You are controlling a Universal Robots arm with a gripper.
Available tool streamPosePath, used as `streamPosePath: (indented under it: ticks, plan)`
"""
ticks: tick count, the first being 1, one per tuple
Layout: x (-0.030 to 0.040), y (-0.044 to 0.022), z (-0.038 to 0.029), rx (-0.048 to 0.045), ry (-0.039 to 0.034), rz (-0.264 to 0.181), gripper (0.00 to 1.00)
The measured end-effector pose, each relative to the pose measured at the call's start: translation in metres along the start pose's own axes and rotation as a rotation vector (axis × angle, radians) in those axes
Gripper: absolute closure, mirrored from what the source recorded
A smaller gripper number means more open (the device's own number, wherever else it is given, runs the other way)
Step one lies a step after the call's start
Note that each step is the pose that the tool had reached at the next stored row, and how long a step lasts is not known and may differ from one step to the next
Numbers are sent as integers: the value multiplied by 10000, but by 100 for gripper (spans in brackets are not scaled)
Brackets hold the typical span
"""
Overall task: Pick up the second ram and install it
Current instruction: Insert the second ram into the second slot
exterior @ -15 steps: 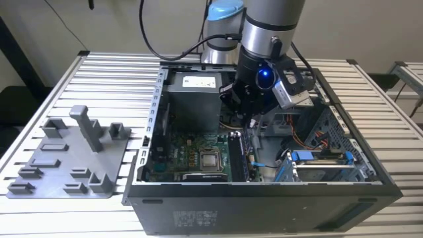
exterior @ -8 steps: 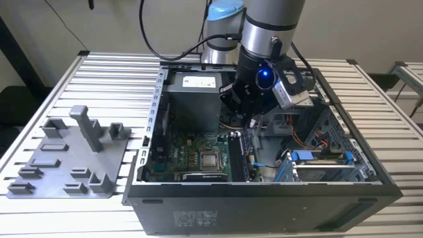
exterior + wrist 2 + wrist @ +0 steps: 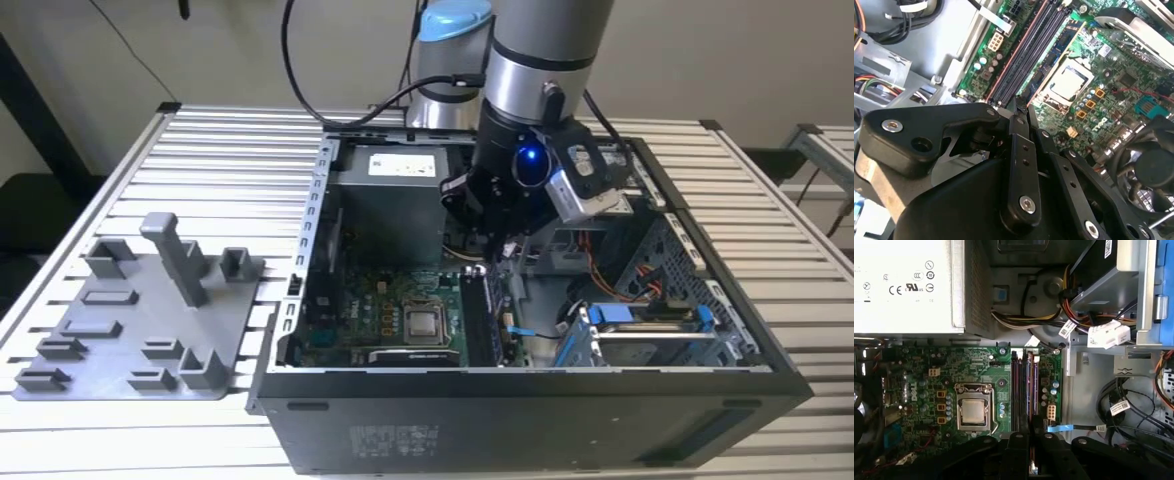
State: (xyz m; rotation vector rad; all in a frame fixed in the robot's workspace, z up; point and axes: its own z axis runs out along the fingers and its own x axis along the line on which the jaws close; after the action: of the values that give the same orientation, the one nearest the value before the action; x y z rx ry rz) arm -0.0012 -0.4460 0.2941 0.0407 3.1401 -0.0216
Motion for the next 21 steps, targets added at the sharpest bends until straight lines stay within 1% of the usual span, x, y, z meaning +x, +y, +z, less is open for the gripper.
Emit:
streamPosePath:
  ticks: [9, 18, 21]
  plan:
    - [23, 2, 160, -1, 0, 0, 86]
    - [40, 3, 280, 0, 0, -1, 86]
    - [44, 3, 310, -1, 0, -2, 86]
